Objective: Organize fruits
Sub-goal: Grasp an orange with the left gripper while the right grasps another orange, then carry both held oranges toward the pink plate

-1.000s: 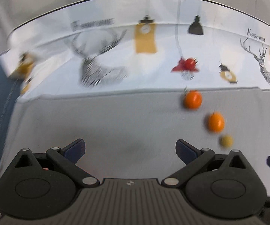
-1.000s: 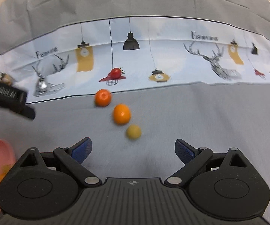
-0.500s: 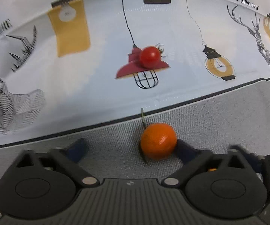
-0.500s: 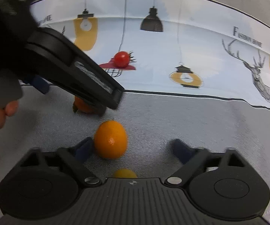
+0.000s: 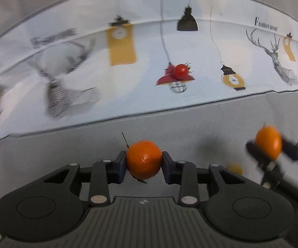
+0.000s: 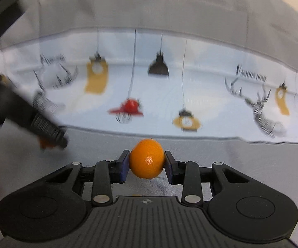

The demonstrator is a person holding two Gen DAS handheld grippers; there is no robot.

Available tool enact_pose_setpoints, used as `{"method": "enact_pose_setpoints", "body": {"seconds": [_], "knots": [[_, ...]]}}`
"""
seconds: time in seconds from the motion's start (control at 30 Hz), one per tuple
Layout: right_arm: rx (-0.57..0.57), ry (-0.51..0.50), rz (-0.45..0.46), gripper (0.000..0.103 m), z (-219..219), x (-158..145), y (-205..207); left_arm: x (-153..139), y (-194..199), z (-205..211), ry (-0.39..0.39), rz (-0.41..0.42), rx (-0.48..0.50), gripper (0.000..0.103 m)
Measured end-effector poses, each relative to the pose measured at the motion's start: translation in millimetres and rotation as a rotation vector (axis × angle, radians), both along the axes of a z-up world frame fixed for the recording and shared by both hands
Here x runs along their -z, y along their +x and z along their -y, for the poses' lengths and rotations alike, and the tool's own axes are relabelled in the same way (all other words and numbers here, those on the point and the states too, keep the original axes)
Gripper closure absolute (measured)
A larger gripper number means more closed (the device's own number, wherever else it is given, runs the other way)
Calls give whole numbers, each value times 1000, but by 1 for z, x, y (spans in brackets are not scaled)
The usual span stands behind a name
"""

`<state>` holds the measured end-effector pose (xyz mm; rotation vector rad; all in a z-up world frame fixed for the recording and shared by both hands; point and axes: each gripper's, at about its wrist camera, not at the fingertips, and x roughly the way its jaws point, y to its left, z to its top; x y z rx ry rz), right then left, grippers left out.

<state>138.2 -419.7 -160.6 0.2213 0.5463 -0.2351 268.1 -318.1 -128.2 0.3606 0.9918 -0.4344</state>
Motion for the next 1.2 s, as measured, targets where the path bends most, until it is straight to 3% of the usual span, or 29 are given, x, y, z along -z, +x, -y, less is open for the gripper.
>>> {"method": "enact_pose_setpoints", "body": {"seconds": [0.2,0.4,0.57,0.87,1.2], "knots": [[-74,64,53,66,-49,-45,-68,-43,-79,-87,8,33,-64,64],[-182,108,3,66,-112,-65,-127,-68,-149,-168,34,57,-129,64],[-253,128,-20,66,-158,-79,-170,-81,-194,-220,-3,42,-185,64],[-331,66,-8,66,-220,-100,-222,-98,-259,-281,-42,91,-237,64],[-372,8,29,66,-250,-115,-258,-102,-306,-322,-76,117,-288,64]]}}
